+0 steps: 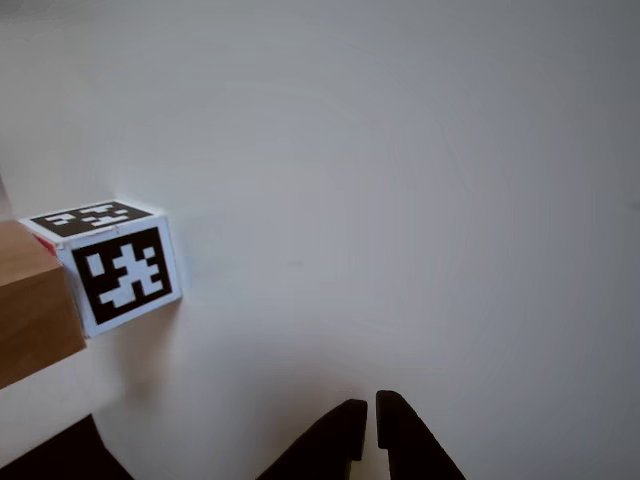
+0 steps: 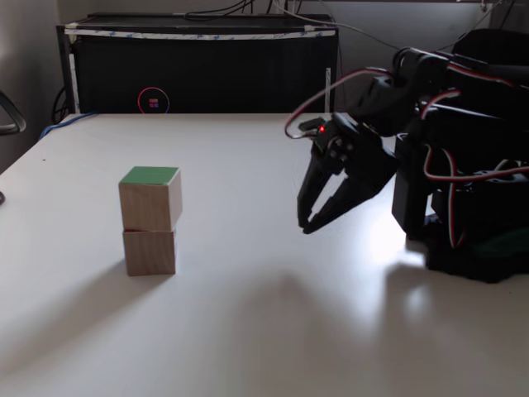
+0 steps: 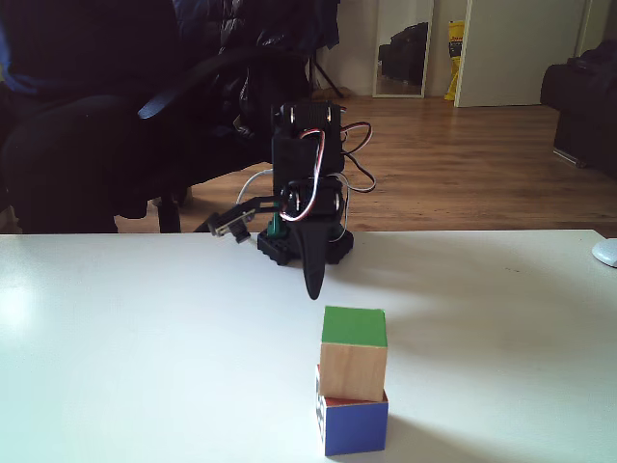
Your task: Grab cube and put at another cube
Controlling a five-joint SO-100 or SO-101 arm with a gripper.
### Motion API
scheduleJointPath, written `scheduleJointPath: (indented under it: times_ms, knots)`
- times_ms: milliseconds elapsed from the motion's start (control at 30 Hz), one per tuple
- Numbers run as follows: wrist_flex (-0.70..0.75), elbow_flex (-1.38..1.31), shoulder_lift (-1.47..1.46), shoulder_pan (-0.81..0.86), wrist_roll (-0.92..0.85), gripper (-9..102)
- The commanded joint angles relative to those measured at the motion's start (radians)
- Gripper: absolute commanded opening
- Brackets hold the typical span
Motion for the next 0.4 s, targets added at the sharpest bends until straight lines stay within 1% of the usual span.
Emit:
scheduleJointPath:
  times_ms: [0, 367]
  knots:
    - [0.009, -0.032, 0.006, -0.005, -0.008, 0]
    - [0.009, -0.032, 0.006, -0.009, -0.012, 0]
